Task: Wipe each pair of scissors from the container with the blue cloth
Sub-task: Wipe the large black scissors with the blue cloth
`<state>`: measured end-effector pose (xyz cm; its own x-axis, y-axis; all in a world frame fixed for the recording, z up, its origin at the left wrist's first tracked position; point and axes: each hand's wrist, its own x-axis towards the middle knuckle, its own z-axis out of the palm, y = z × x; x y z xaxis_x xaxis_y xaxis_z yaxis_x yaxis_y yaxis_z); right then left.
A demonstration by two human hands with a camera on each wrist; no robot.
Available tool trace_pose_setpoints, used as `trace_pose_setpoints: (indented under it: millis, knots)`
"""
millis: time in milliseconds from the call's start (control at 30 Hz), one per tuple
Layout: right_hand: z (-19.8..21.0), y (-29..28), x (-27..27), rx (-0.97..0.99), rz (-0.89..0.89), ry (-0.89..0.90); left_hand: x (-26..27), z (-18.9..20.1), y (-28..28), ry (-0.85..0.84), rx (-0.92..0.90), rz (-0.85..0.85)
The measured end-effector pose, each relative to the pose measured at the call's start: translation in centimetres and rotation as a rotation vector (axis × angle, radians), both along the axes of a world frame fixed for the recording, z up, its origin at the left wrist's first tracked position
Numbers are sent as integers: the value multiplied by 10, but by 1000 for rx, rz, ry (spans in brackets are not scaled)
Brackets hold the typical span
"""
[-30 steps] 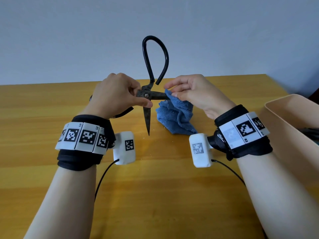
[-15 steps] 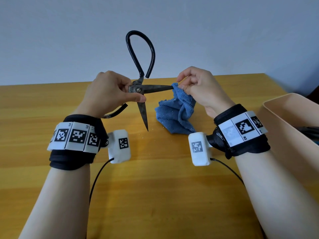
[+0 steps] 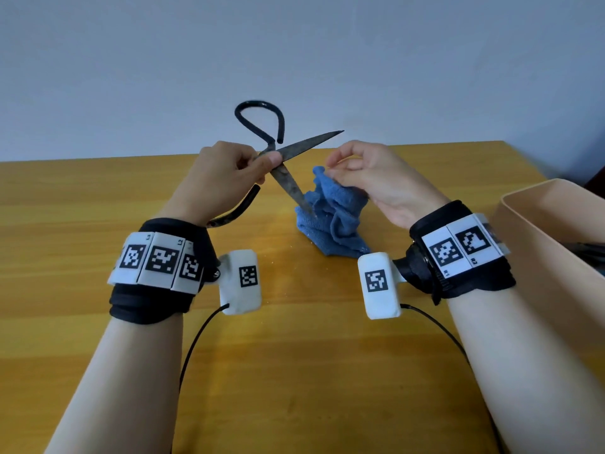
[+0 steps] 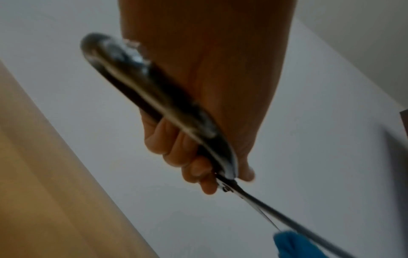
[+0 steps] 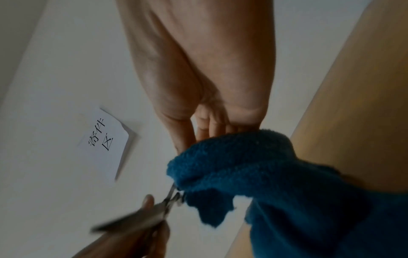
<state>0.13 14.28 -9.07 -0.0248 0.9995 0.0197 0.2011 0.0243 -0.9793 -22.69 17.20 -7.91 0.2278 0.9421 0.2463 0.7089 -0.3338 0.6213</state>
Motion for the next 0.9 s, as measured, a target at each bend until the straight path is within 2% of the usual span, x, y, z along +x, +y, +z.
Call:
trace_pose_setpoints:
  millis: [133,333,433,633,733,900]
  knots:
    - [-1,0,-9,52,-52,133,11,-1,0,41,4,-3]
    - [-2,-1,-12,147,-123,191,21,-5,1,101,10,-25]
    - [2,-3,-16,256,-139,99,25,-6,1,91,35,-21]
    - [-5,-2,-26,383,-141,-248,30,-4,-1,71,100,-28]
    - [-4,-3,-25,361,-120,-292,29,-2,-2,56,86,-9]
    - [1,-5,-19,238,24,-404,19,2,-3,8,68,48]
